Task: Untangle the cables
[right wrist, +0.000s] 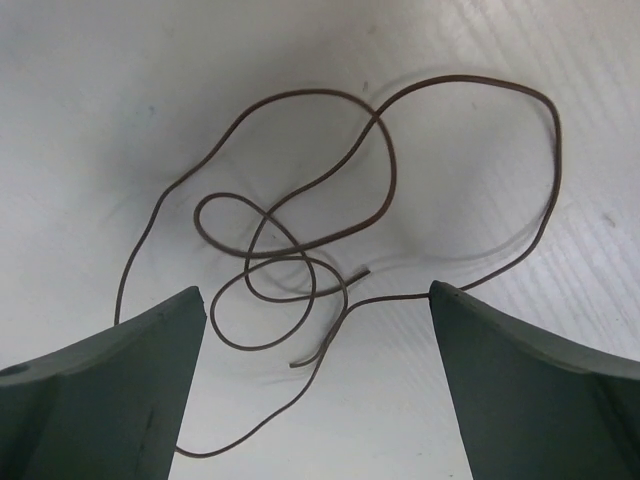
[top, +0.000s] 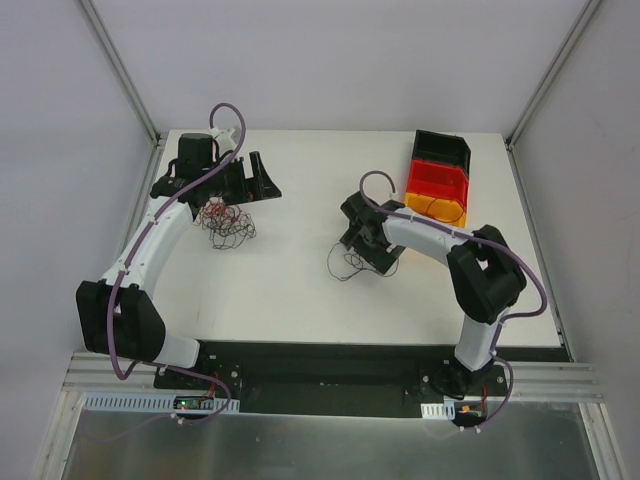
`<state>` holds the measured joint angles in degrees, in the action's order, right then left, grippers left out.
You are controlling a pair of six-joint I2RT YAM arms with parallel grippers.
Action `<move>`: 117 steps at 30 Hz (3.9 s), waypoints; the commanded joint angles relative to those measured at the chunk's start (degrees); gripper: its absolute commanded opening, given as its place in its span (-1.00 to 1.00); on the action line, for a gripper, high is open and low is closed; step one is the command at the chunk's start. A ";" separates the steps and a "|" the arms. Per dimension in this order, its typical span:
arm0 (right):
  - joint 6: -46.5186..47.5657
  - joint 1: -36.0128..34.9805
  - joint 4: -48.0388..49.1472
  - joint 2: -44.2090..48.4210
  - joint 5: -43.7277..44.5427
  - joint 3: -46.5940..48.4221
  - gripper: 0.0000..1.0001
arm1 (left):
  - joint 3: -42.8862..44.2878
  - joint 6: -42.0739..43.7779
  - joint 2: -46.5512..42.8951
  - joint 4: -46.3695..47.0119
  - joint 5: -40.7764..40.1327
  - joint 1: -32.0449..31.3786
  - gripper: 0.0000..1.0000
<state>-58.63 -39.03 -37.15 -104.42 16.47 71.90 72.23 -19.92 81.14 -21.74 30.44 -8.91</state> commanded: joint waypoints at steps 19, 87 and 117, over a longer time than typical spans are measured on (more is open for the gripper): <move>2.64 -4.30 -8.56 -10.54 4.71 8.96 0.02 | -0.07 0.15 -0.90 1.17 1.56 0.29 0.70; 49.41 32.87 12.01 6.08 -15.85 26.20 -1.00 | -0.24 0.58 0.42 1.17 0.94 0.29 0.69; 52.12 36.04 3.50 -8.44 -22.45 31.55 0.28 | -2.09 -1.60 2.17 0.82 -10.21 8.37 0.98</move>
<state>-10.37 -1.69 -26.44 -119.81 -8.97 100.07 71.18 -20.03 82.56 -21.71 26.02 -4.29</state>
